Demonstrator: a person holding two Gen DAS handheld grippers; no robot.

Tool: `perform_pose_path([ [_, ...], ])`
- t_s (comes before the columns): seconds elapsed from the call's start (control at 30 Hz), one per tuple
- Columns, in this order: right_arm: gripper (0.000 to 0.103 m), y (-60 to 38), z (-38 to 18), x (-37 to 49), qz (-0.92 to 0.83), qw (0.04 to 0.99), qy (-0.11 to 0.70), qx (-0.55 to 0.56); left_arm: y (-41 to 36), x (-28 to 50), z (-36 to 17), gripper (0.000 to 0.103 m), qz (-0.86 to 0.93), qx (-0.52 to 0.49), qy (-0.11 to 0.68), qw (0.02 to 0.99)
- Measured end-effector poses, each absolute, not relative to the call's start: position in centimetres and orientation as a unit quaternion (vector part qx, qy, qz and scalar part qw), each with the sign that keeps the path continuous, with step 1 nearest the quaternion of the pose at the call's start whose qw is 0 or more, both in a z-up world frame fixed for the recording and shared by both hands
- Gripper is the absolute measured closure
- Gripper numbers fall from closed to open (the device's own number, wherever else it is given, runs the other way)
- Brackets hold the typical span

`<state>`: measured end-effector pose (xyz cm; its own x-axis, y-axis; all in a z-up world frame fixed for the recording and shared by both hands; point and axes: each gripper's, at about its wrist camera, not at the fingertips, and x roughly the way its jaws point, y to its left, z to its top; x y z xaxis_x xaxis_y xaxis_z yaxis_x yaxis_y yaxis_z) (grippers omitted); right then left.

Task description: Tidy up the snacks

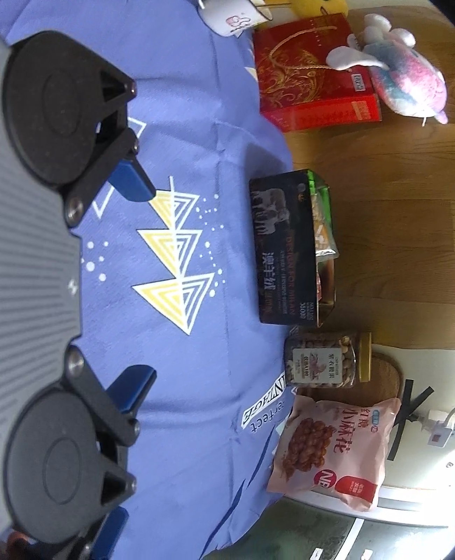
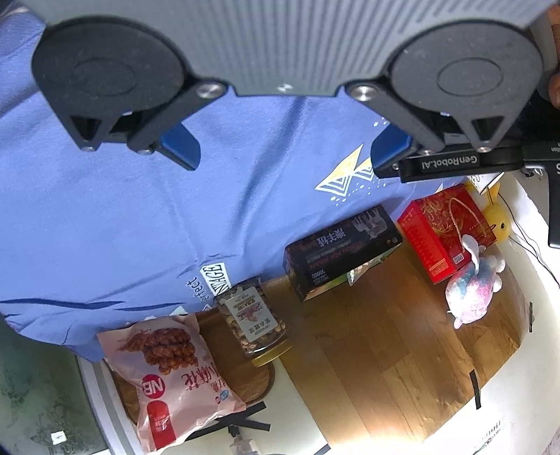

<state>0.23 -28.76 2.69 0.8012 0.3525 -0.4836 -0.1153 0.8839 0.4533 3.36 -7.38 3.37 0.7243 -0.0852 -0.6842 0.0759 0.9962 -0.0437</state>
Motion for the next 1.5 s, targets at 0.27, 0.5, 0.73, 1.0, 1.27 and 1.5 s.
perform_pose_path([
  [0.27, 0.000, -27.9, 1.9, 0.8, 0.136, 0.918, 0.309, 0.206, -6.9, 3.9, 2.5, 0.000, -0.042, -0.004, 0.379, 0.924],
  [0.5, 0.000, -27.0, 1.4, 1.6, 0.140, 0.914, 0.320, 0.207, -5.6, 4.2, 1.9, 0.000, -0.046, -0.015, 0.389, 0.920],
  [0.73, 0.000, -26.6, 0.8, 2.3, 0.146, 0.910, 0.330, 0.206, -4.4, 4.4, 1.6, 0.000, -0.043, -0.037, 0.394, 0.917],
  [1.0, 0.000, -26.4, 0.7, 2.4, 0.146, 0.910, 0.330, 0.203, -4.5, 4.7, 1.2, 0.000, -0.045, -0.037, 0.401, 0.914],
  [1.27, 0.000, -26.6, 0.6, 2.5, 0.145, 0.910, 0.329, 0.206, -4.8, 4.8, 1.4, 0.000, -0.051, -0.041, 0.398, 0.915],
  [1.5, 0.000, -27.0, 0.6, 2.7, 0.142, 0.911, 0.327, 0.208, -4.8, 4.8, 1.4, 0.000, -0.056, -0.043, 0.398, 0.915],
])
